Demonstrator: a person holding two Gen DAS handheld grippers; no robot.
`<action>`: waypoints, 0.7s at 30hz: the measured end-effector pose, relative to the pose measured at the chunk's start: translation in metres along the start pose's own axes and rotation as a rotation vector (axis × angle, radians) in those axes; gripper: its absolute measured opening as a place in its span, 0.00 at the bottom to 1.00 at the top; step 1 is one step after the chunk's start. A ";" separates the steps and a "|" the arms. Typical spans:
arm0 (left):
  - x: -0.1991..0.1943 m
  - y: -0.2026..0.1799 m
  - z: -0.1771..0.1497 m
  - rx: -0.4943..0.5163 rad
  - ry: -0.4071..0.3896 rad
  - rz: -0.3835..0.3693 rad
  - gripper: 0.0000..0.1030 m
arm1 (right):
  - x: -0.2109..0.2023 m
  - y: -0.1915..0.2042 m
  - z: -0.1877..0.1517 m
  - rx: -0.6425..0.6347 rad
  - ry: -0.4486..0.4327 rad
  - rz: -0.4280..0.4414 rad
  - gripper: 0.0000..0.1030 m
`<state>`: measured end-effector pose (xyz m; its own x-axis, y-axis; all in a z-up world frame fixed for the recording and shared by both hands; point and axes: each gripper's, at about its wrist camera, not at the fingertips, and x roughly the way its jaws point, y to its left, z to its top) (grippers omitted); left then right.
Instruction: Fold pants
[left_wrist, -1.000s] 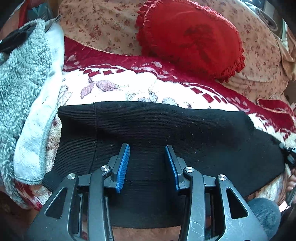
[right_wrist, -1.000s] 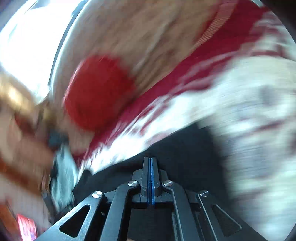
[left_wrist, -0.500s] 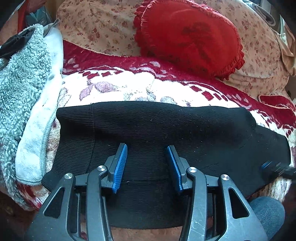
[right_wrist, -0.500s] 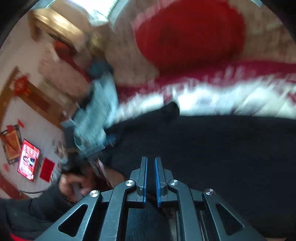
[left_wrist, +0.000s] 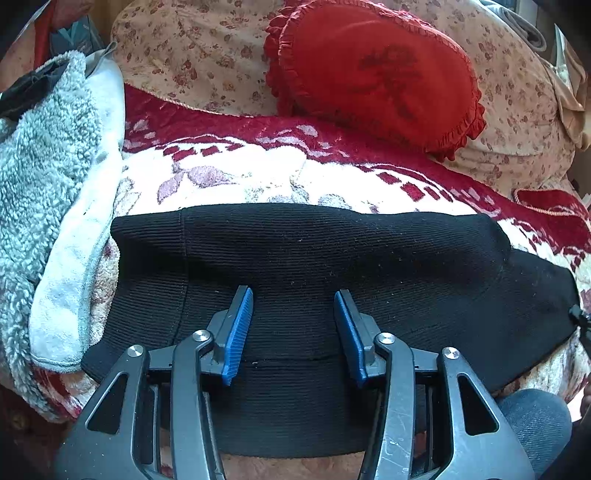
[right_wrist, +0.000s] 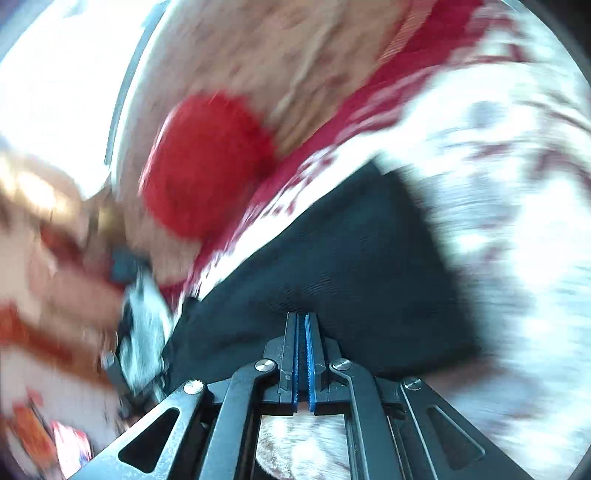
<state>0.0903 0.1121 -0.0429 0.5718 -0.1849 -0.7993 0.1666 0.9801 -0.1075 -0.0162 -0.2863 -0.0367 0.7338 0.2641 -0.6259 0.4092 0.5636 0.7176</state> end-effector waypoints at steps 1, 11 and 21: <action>-0.002 -0.002 0.001 0.004 -0.001 0.011 0.45 | -0.012 -0.006 0.000 0.011 -0.046 -0.041 0.03; -0.061 -0.082 -0.005 0.082 -0.069 -0.173 0.58 | -0.075 -0.015 -0.014 0.118 -0.315 -0.083 0.21; -0.037 -0.087 -0.023 -0.001 0.076 -0.035 0.59 | -0.052 -0.026 -0.042 0.184 -0.234 -0.049 0.22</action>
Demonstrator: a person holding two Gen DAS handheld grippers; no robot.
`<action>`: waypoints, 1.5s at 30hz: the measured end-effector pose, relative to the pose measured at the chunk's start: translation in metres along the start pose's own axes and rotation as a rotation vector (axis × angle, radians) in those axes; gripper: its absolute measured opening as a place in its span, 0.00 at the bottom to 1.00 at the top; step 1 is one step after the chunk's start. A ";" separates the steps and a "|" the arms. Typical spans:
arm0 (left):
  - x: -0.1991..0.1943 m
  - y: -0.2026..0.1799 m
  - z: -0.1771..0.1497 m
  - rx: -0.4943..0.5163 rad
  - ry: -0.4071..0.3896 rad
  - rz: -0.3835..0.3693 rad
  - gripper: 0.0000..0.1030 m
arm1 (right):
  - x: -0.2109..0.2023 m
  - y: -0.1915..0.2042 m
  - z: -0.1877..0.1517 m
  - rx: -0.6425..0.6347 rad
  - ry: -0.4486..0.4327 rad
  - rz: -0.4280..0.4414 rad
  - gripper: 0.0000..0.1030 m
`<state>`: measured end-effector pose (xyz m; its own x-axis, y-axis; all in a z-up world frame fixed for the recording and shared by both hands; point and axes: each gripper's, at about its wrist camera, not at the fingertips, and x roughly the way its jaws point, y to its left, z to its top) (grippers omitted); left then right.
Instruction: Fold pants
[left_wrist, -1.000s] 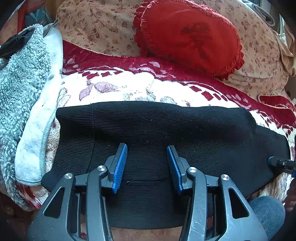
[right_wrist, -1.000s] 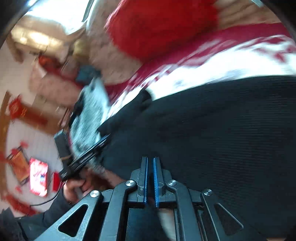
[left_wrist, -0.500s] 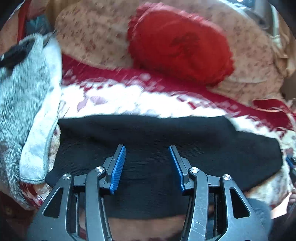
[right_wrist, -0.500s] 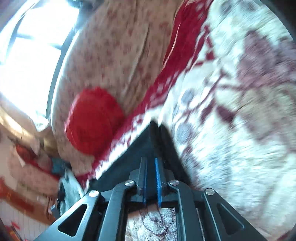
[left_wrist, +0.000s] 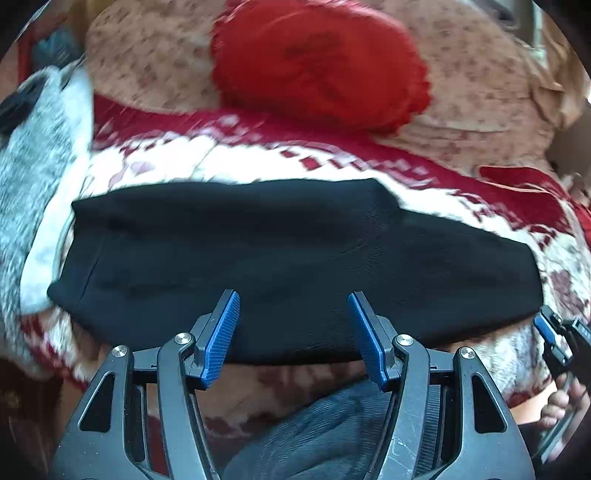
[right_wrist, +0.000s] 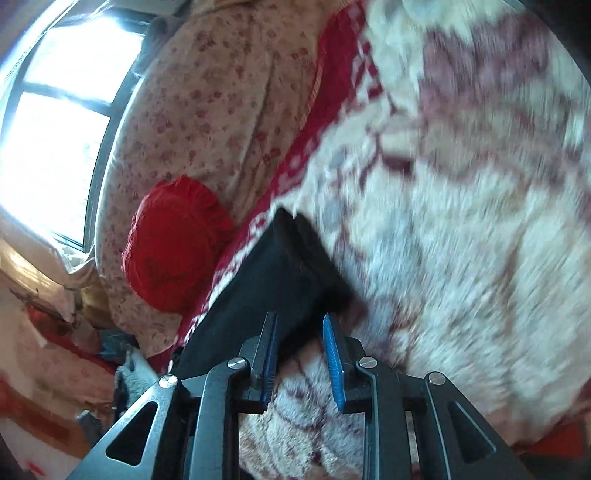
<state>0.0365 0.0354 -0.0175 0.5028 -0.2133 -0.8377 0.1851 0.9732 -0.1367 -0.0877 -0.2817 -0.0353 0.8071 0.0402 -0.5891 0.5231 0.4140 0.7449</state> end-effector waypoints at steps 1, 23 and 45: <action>0.000 0.000 -0.001 -0.007 0.003 0.011 0.59 | 0.004 -0.004 -0.001 0.031 0.012 0.018 0.22; 0.007 0.002 -0.004 -0.022 0.051 0.033 0.59 | 0.023 -0.029 -0.001 0.294 -0.043 0.178 0.24; 0.015 0.006 -0.005 -0.033 0.090 -0.007 0.65 | 0.019 -0.027 0.001 0.250 -0.077 0.104 0.16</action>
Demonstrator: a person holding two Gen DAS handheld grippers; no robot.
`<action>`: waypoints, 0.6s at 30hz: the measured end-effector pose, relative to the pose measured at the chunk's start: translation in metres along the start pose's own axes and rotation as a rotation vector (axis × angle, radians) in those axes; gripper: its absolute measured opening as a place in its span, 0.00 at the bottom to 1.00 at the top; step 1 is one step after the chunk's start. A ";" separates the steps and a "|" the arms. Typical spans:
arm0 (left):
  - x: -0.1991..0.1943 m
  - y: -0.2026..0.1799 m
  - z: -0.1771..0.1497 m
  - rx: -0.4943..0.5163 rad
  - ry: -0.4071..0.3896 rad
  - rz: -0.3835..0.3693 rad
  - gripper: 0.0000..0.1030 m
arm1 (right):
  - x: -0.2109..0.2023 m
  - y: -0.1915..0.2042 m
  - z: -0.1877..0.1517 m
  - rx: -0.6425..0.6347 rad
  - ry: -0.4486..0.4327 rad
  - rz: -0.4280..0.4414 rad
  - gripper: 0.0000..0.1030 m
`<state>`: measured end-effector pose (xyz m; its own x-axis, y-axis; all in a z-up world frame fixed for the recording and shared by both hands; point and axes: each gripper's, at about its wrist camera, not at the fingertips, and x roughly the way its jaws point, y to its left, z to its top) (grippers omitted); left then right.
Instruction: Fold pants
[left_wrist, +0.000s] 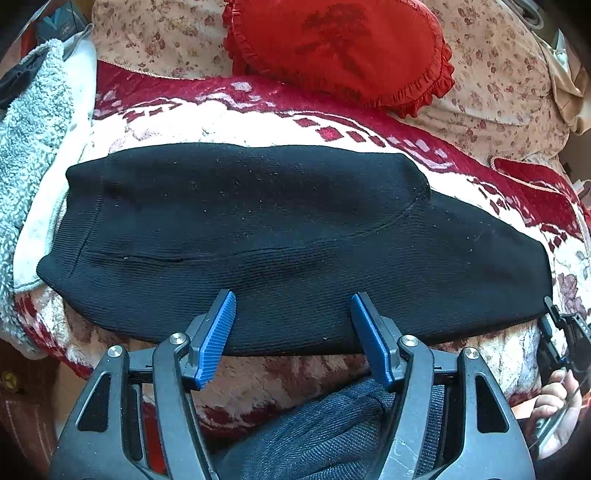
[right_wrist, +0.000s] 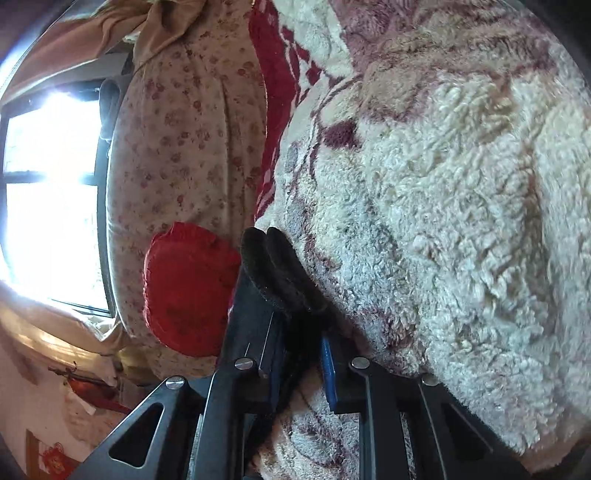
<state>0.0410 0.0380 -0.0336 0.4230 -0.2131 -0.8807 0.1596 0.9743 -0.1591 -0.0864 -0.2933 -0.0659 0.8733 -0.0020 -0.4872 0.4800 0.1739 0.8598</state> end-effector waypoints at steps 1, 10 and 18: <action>0.001 0.000 0.001 -0.002 0.004 -0.002 0.66 | 0.000 0.000 0.000 0.000 -0.001 -0.002 0.16; 0.010 0.010 0.005 -0.042 0.064 -0.120 0.81 | 0.003 0.002 0.000 -0.034 -0.005 -0.040 0.14; 0.013 0.021 0.009 -0.099 0.072 -0.272 0.99 | 0.008 0.006 0.002 -0.058 0.016 -0.065 0.12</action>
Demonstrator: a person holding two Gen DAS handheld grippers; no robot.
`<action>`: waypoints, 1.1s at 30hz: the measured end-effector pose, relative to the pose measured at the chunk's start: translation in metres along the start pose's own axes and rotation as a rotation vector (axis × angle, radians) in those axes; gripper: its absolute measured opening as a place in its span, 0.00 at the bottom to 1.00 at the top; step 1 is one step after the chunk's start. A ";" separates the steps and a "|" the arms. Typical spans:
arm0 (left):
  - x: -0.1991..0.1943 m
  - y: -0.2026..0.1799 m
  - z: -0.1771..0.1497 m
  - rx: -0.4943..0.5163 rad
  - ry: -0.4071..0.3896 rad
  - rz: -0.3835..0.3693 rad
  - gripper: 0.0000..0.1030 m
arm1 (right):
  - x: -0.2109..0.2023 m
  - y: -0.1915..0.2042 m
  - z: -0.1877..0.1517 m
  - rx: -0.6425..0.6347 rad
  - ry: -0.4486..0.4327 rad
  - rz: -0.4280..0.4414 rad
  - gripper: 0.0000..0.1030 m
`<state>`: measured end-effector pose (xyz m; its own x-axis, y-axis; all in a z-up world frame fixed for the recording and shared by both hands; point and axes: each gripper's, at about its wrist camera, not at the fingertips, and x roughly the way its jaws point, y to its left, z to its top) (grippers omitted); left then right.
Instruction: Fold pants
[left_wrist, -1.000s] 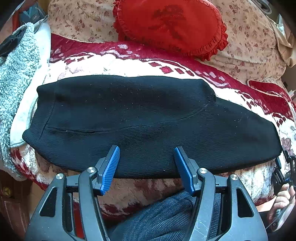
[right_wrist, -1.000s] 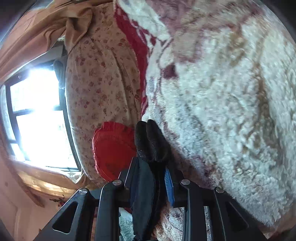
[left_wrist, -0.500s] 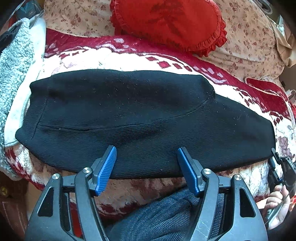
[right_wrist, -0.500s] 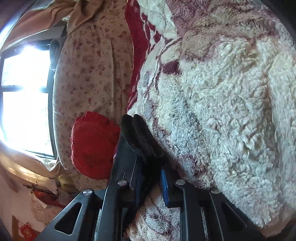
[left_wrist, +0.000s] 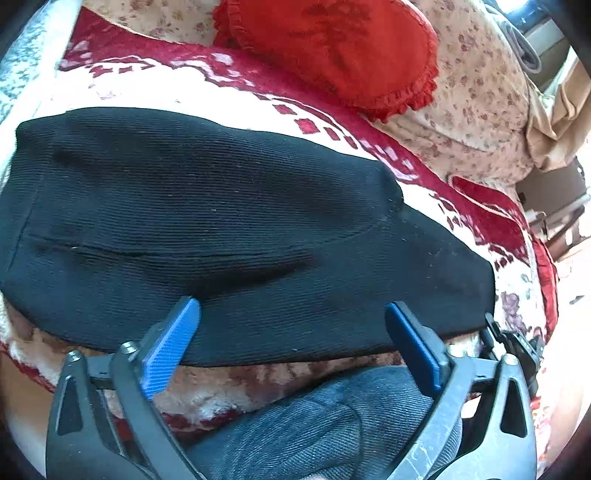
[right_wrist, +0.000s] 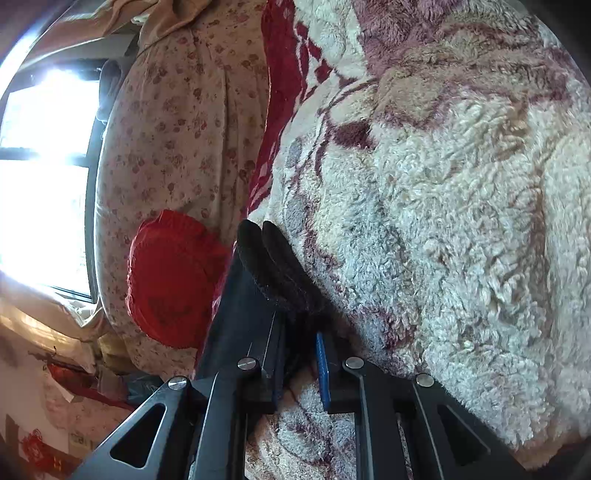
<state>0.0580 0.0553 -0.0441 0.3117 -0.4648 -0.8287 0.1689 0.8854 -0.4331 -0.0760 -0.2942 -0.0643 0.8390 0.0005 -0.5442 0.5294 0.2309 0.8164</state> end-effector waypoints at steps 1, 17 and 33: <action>0.001 -0.003 0.000 0.019 0.008 0.015 0.99 | 0.002 0.000 0.001 0.006 0.002 0.003 0.12; -0.007 -0.009 -0.002 0.060 -0.050 0.044 0.84 | -0.004 0.010 0.000 -0.072 -0.012 -0.014 0.08; -0.039 0.056 -0.011 0.043 -0.175 0.180 0.23 | -0.009 0.170 -0.068 -0.687 -0.018 0.125 0.08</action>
<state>0.0447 0.1235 -0.0401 0.4968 -0.2967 -0.8156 0.1342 0.9547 -0.2656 -0.0022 -0.1892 0.0670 0.8935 0.0518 -0.4461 0.2346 0.7931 0.5621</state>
